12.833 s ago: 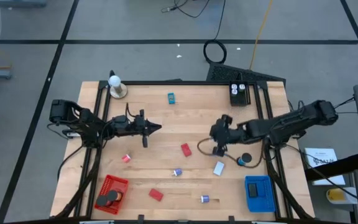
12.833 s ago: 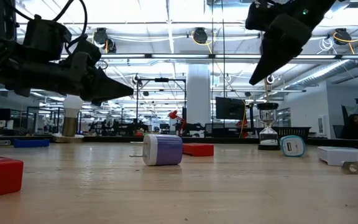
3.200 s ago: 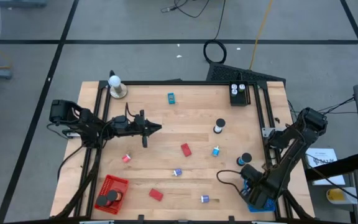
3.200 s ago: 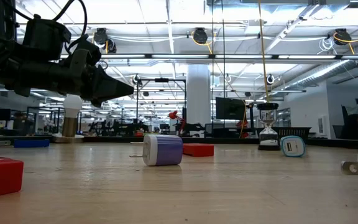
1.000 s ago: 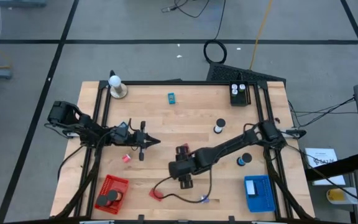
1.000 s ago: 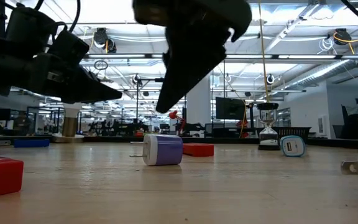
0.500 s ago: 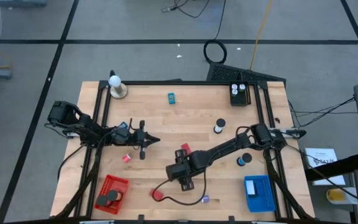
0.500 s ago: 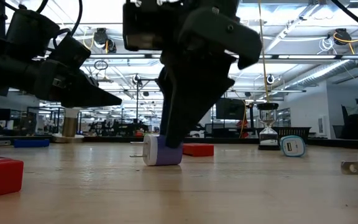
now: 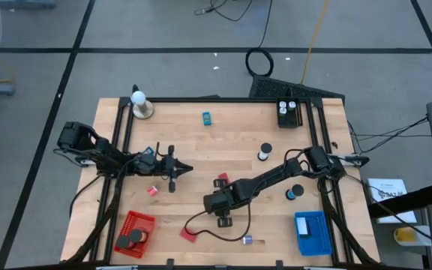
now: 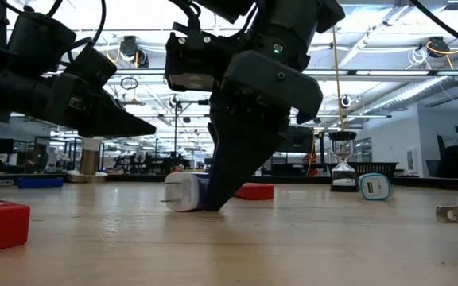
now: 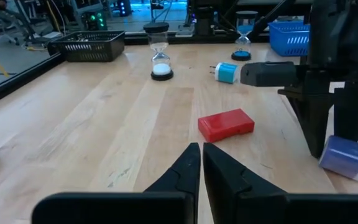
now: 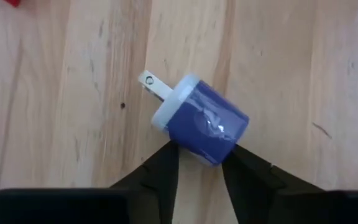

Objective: Pick & Place Office items
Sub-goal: Put the violet charger adapter into the black bin

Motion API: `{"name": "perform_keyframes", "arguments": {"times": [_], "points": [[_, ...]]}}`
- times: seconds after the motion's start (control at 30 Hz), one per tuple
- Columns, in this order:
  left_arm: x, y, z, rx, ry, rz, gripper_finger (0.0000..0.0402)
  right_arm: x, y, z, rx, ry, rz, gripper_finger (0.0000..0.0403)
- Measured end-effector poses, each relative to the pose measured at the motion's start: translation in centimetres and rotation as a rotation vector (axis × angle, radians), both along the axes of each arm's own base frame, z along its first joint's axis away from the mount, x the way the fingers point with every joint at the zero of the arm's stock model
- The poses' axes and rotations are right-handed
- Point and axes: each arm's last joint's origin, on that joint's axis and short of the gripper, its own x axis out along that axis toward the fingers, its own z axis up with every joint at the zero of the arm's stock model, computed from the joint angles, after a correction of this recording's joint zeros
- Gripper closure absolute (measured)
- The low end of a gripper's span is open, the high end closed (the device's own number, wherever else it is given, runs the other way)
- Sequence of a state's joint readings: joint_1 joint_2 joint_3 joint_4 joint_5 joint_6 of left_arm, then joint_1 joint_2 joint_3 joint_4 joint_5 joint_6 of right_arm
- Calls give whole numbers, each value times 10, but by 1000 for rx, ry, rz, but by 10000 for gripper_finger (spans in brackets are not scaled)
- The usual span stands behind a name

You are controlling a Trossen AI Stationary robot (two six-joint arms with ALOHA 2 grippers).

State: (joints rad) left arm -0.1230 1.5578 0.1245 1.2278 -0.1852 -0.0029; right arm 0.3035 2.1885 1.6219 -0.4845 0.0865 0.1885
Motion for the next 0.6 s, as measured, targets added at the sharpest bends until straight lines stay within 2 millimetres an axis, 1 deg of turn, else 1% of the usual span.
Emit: {"name": "perform_keyframes", "arguments": {"times": [0.1,0.17,0.23,0.3,0.37,0.5,0.6], "points": [[0,0,0,0,0,0,374,-4,-2,6,-61,5,21,292],[0,0,0,0,1,0,374,-7,-4,13,-86,13,41,280],[0,0,0,0,1,0,373,-11,-7,25,-103,7,51,262],[0,0,0,1,1,0,373,-10,-8,41,-101,-52,76,237],[0,0,0,4,1,-1,373,-9,-7,48,-103,-91,143,211],[0,0,0,5,5,-1,373,-7,-3,45,-53,-106,349,164],[0,0,-1,5,6,-1,373,1,-4,41,-38,-154,412,144]]}}
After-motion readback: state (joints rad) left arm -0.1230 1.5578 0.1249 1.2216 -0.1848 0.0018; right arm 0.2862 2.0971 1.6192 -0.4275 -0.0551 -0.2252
